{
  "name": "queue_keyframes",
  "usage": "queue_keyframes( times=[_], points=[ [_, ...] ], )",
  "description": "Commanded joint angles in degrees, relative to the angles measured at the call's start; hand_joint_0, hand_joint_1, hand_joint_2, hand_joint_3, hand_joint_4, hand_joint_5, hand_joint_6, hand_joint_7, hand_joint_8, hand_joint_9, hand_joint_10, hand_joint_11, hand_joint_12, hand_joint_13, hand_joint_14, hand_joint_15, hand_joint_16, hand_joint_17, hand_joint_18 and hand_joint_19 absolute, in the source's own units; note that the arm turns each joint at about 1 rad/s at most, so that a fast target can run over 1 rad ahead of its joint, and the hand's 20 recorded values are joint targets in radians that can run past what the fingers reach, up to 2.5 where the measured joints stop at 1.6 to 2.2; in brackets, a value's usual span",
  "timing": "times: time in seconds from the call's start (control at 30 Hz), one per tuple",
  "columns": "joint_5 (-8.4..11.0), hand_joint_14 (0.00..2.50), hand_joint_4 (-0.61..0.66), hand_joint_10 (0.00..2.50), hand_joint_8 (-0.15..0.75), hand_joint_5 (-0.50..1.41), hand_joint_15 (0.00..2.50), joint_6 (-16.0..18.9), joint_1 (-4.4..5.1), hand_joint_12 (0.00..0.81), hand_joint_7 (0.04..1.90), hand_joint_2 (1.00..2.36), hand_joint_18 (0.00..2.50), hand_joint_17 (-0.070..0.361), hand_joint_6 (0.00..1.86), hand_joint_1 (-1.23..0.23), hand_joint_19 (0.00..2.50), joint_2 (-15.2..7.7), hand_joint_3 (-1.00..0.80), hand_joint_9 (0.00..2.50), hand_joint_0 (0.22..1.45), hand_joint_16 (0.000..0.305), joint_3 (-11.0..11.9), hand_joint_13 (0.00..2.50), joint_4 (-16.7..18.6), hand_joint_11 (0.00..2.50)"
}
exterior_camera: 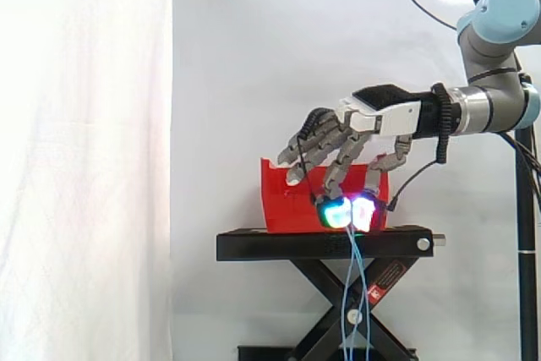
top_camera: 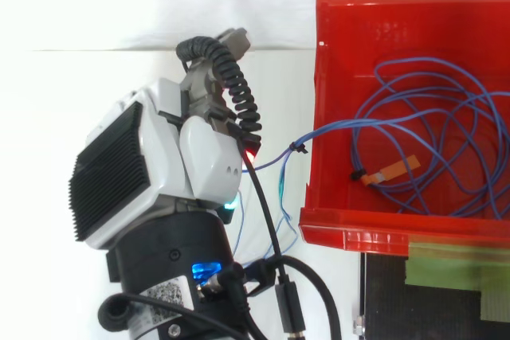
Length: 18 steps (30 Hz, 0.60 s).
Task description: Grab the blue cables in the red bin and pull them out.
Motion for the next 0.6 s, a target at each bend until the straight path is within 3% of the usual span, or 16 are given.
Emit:
queue_keyframes(
  times=[0.0,0.1,0.23,0.27,0.33,0.37,0.43,0.47,0.5,0.53,0.57],
  points=[
    [-0.08,0.01,-0.01,0.01,0.226,1.17,0.20,0.75,0.04,0.316,0.95,1.00,0.50,0.092,0.27,-0.92,0.31,-0.03,-1.00,0.75,0.84,0.041,0.00,0.55,-1.38,0.11],
    [0.00,0.01,-0.01,0.00,0.226,1.17,0.20,0.84,0.04,0.315,0.95,1.00,0.50,0.092,0.27,-0.92,0.32,-0.03,-1.00,0.75,0.84,0.041,0.00,0.55,-1.46,0.12],
    [0.18,0.01,-0.01,0.00,0.227,1.17,0.20,3.74,0.13,0.315,0.96,1.00,0.50,0.092,0.27,-0.92,0.32,-0.03,-1.00,0.75,0.84,0.041,-0.09,0.55,-3.13,0.12],
    [0.88,0.01,-0.01,0.00,0.227,1.17,0.20,9.19,0.13,0.315,0.95,1.00,0.50,0.092,0.27,-0.92,0.32,0.06,-1.00,0.75,0.84,0.041,-0.09,0.55,-6.21,0.12],
    [2.02,0.01,-0.01,0.00,0.229,1.17,0.20,14.82,0.31,0.315,0.96,1.00,0.50,0.092,0.27,-0.92,0.32,0.06,-1.00,0.75,0.84,0.041,0.00,0.55,-8.85,0.11],
    [3.26,0.01,-0.01,0.00,0.227,1.17,0.21,20.70,0.57,0.314,0.95,1.00,0.50,0.092,0.27,-0.92,0.32,0.06,-1.00,0.76,0.84,0.041,-0.09,0.55,-10.52,0.12],
    [4.31,0.01,-0.01,0.00,0.228,1.17,0.21,25.10,0.75,0.314,0.95,1.00,0.50,0.092,0.27,-0.92,0.32,0.06,-1.00,0.76,0.84,0.041,-0.09,0.55,-11.13,0.12],
    [5.36,0.01,-0.01,0.00,0.227,1.17,0.20,31.69,1.10,0.315,0.96,1.00,0.50,0.092,0.27,-0.92,0.32,0.06,-1.00,0.76,0.84,0.041,-0.09,0.55,-11.40,0.11],
    [5.45,0.01,-0.01,0.00,0.227,1.17,0.20,34.33,1.27,0.315,0.95,1.00,0.50,0.092,0.27,-0.92,0.32,0.06,-1.00,0.75,0.84,0.041,0.00,0.55,-11.40,0.11],
    [5.63,0.01,-0.02,0.00,0.227,1.17,0.20,41.97,1.54,0.316,0.95,1.00,0.50,0.092,0.27,-0.92,0.32,0.06,-1.00,0.75,0.84,0.041,0.00,0.55,-11.31,0.11],
    [5.63,0.01,-0.01,0.00,0.227,1.17,0.20,44.61,1.71,0.316,0.94,1.00,0.50,0.092,0.27,-0.92,0.32,0.06,-1.00,0.75,0.84,0.041,0.00,0.55,-11.22,0.12]
  ],
)
